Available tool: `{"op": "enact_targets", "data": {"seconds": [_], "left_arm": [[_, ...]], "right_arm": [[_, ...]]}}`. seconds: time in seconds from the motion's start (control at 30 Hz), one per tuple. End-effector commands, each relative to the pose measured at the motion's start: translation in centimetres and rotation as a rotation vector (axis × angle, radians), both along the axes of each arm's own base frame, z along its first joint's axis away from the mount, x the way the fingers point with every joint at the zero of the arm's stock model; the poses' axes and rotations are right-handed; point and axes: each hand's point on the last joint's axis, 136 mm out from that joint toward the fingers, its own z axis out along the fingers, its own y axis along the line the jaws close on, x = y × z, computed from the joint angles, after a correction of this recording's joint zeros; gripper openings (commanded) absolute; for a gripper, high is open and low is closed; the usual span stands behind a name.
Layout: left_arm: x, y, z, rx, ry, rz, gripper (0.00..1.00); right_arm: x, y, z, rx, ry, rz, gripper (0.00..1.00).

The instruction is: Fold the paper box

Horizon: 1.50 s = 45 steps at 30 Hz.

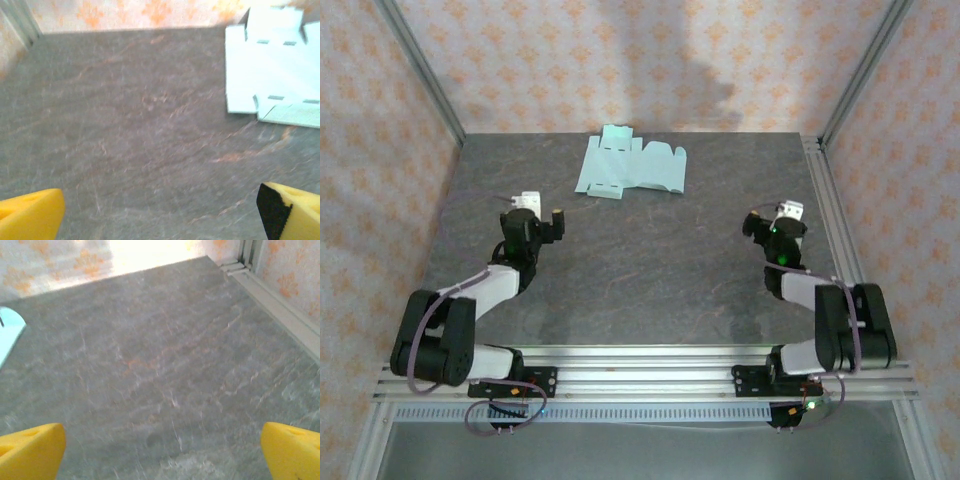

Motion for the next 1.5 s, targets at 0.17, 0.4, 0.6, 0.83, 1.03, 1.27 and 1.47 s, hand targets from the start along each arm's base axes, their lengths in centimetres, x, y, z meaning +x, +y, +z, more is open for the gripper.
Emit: {"op": "enact_targets", "data": {"seconds": [0.17, 0.4, 0.6, 0.83, 1.03, 1.27, 1.47], "left_arm": [[-2.5, -2.9, 3.4, -0.094, 0.002, -0.012, 1.0], [-5.1, -3.6, 4.2, -0.285, -0.023, 0.002, 1.0], [-6.8, -3.7, 3.5, -0.347, 0.039, 0.013, 1.0], [-8.8, -3.0, 2.5, -0.391, 0.046, 0.052, 1.0], [-10.0, -2.3, 2.2, -0.38, 0.049, 0.076, 1.0], [-10.4, -2.1, 1.6, -0.375, 0.074, 0.091, 1.0], [-10.3, -2.1, 1.3, -0.38, 0.08, 0.101, 1.0]], "right_arm": [[1.6, 6.1, 5.3, -0.089, 0.074, 0.187, 0.99], [3.9, 15.8, 4.9, -0.275, 0.194, 0.559, 0.99], [5.3, 21.8, 0.4, -0.475, 0.34, 0.972, 0.99], [8.9, 24.3, -2.7, -0.541, 0.458, 1.128, 0.97], [12.2, 25.5, -4.8, -0.562, 0.528, 1.159, 0.82], [14.2, 26.8, -6.3, -0.559, 0.561, 1.195, 0.69], [14.6, 27.8, -7.1, -0.567, 0.58, 1.224, 0.51]]}}
